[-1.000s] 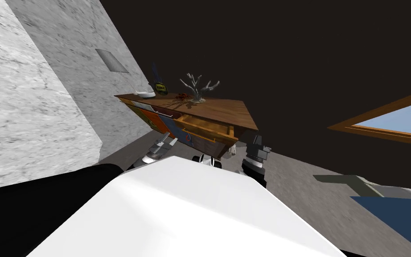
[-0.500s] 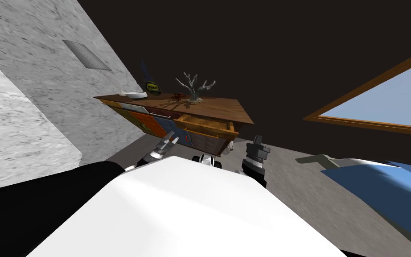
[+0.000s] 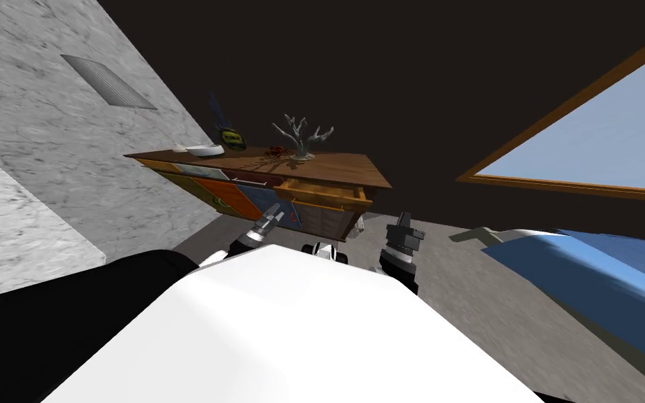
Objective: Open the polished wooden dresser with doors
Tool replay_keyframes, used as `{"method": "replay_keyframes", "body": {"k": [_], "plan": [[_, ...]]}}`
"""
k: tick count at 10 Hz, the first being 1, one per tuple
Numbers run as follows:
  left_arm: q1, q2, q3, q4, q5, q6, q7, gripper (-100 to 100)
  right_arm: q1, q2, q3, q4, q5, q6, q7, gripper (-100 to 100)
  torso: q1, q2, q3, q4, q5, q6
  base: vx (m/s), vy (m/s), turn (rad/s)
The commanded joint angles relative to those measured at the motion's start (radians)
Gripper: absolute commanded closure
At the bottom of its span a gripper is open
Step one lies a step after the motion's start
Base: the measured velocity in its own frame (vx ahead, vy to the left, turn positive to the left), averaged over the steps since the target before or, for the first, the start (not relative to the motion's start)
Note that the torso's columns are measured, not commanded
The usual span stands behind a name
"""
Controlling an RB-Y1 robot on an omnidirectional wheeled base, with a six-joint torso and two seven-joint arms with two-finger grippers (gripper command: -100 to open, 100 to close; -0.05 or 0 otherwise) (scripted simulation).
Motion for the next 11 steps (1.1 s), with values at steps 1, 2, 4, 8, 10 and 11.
{"method": "replay_keyframes", "body": {"k": [1, 2, 4, 8, 10, 11], "plan": [[-0.080, -0.031, 0.018, 0.031, -0.083, 0.074, 0.057, -100, 0.000, 0.000, 0.000, 0.000, 0.000, 0.000, 0.000, 0, 0.000, 0.003, 0.003, 0.002, 0.001, -0.001, -0.108, 0.083, -0.293], [-0.114, -0.031, 0.018, 0.031, -0.113, 0.102, 0.057, -100, 0.000, 0.000, 0.000, 0.000, 0.000, 0.000, 0.000, 0, -0.007, -0.005, -0.002, 0.000, -0.002, -0.002, -0.032, 0.031, -0.084], [-0.163, -0.078, 0.028, 0.081, -0.167, 0.158, 0.110, -100, 0.001, 0.000, 0.000, 0.000, 0.000, 0.000, 0.000, 0, -0.013, -0.013, -0.008, -0.003, -0.004, -0.002, -0.050, 0.052, -0.140], [-0.283, -0.099, 0.028, 0.095, -0.282, 0.270, 0.128, -100, 0.001, 0.000, 0.000, 0.000, 0.000, 0.000, 0.000, 0, -0.012, -0.010, -0.005, -0.002, -0.003, -0.002, -0.115, 0.067, -0.210], [-0.329, -0.146, 0.037, 0.145, -0.332, 0.317, 0.181, -100, 0.001, 0.000, 0.000, 0.000, 0.000, 0.000, 0.000, 0, -0.011, -0.012, -0.007, -0.003, -0.003, -0.001, -0.085, 0.025, -0.175], [-0.362, -0.168, 0.037, 0.158, -0.362, 0.347, 0.200, -100, 0.000, 0.000, 0.000, 0.000, 0.000, 0.000, 0.000, 0, -0.002, 0.001, 0.001, 0.000, 0.000, 0.000, -0.270, 0.125, -0.402]]}}
